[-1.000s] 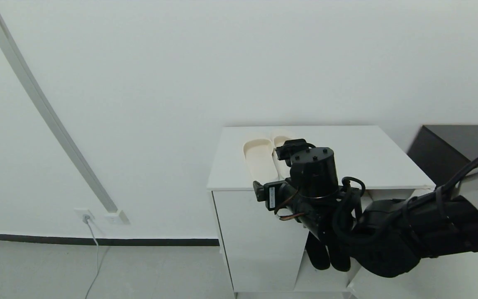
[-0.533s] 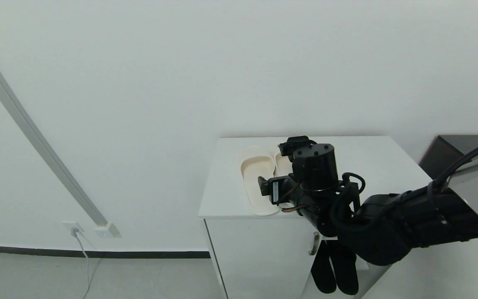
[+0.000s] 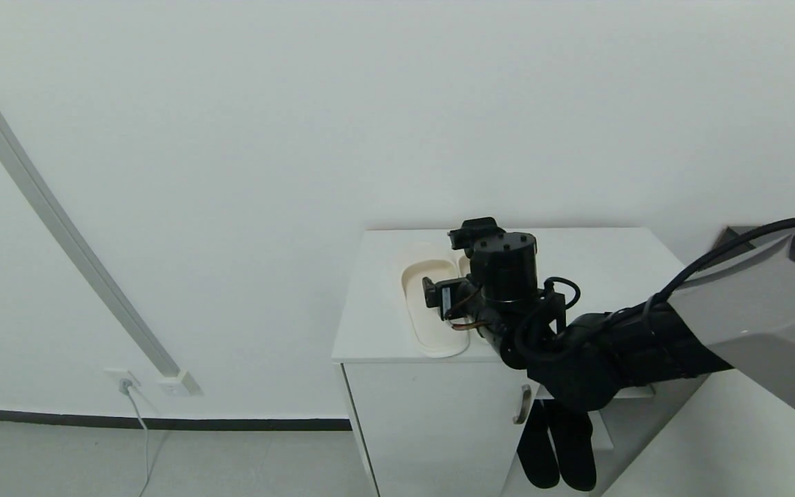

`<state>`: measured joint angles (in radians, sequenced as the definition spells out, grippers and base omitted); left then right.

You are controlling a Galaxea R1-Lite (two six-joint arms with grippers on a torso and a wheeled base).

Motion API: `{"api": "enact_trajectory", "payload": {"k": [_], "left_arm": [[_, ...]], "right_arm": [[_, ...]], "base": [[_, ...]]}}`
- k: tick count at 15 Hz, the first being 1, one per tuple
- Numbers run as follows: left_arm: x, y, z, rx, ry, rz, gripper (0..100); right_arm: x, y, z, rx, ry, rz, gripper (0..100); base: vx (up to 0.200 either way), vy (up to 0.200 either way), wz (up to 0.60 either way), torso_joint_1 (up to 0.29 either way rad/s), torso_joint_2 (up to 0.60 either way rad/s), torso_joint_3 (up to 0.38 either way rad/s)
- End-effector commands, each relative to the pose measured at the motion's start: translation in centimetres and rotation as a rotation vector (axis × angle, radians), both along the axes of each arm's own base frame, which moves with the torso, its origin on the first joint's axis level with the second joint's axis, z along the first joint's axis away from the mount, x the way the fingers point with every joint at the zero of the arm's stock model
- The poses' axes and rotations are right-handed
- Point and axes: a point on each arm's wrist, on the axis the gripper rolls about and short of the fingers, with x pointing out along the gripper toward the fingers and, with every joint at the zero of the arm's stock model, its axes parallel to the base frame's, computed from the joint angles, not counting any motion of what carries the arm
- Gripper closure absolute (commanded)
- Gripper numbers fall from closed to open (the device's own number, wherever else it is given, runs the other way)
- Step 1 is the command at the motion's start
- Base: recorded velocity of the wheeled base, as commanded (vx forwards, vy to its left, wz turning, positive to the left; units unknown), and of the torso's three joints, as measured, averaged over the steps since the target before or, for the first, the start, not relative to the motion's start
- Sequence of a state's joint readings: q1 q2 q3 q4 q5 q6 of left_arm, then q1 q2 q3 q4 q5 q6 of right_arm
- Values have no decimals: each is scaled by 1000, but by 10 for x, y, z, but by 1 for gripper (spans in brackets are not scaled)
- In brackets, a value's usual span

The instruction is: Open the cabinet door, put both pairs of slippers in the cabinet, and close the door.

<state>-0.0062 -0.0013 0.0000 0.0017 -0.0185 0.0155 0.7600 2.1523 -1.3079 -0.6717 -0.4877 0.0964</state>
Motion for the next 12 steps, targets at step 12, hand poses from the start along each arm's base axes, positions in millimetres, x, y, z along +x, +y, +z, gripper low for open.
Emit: {"api": "enact_trajectory", "payload": {"k": [12], "left_arm": [[0,0,0,0,1,0,100]], "right_arm": [[32,11,-13,-5,-40,-25,0]], "base": [[0,0,0,0,0,0]]}}
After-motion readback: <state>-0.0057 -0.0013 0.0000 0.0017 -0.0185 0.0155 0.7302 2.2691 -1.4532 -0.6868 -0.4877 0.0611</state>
